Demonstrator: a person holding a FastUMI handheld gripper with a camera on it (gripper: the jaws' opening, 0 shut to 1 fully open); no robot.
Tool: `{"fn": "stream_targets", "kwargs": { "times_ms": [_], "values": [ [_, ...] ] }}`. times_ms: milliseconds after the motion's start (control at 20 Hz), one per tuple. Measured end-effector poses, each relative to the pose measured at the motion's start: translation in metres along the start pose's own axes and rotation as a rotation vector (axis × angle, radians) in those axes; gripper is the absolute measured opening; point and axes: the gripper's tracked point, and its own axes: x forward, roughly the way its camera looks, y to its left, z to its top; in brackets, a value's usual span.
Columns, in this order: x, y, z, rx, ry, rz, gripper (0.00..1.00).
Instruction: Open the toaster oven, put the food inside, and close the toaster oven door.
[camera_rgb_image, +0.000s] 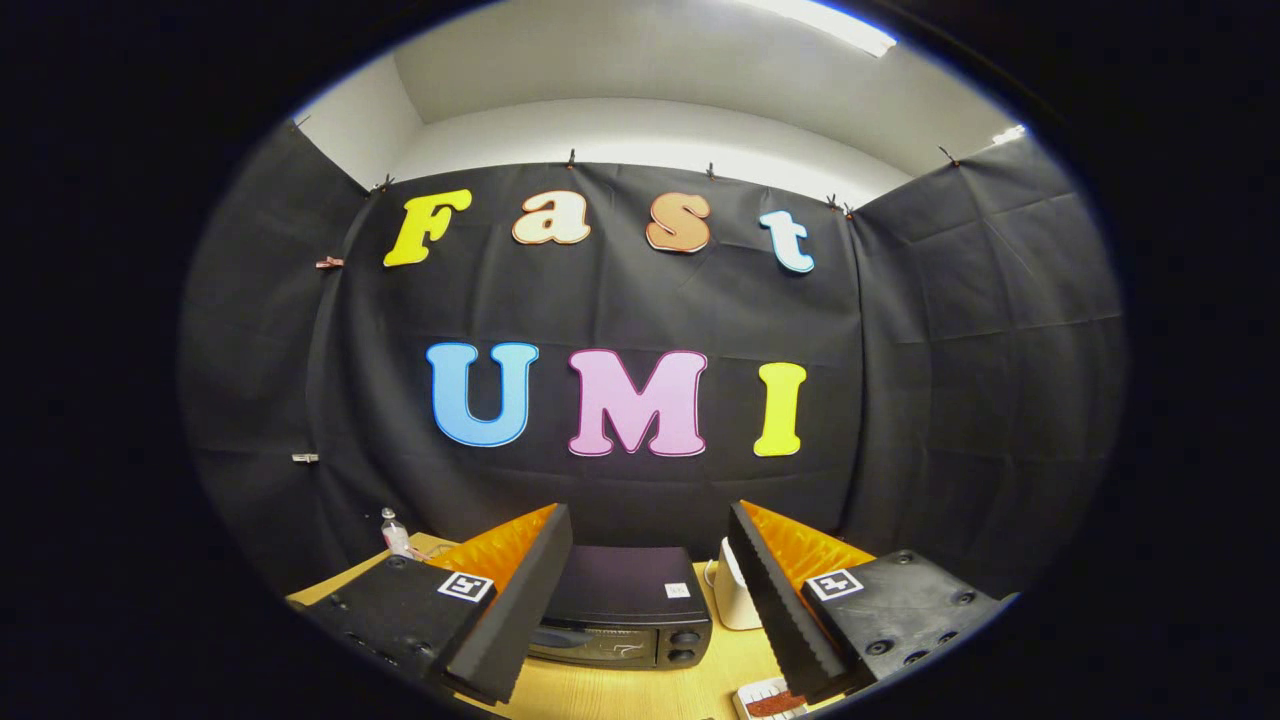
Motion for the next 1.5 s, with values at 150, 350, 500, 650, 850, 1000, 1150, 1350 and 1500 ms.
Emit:
{"fn": "stream_targets", "kwargs": {
  "times_ms": [150,350,500,650,850,1000,1150,1350,1500],
  "values": [
    [0.0,0.002,-0.003,-0.003,0.008,0.003,0.97],
    [0.001,0.006,-0.003,-0.017,0.007,0.001,0.97],
    [0.005,0.016,-0.005,-0.023,0.01,0.014,0.97],
    [0.009,0.029,-0.012,-0.02,0.021,0.027,0.97],
    [0.022,0.048,-0.028,-0.018,0.041,0.031,0.97],
    [0.036,0.062,-0.054,0.0,0.085,0.033,0.97],
    [0.047,0.072,-0.077,0.021,0.128,0.027,0.97],
    [0.063,0.084,-0.121,0.05,0.215,0.01,0.98],
    [0.073,0.089,-0.157,0.038,0.286,0.006,0.97]
  ]
}}
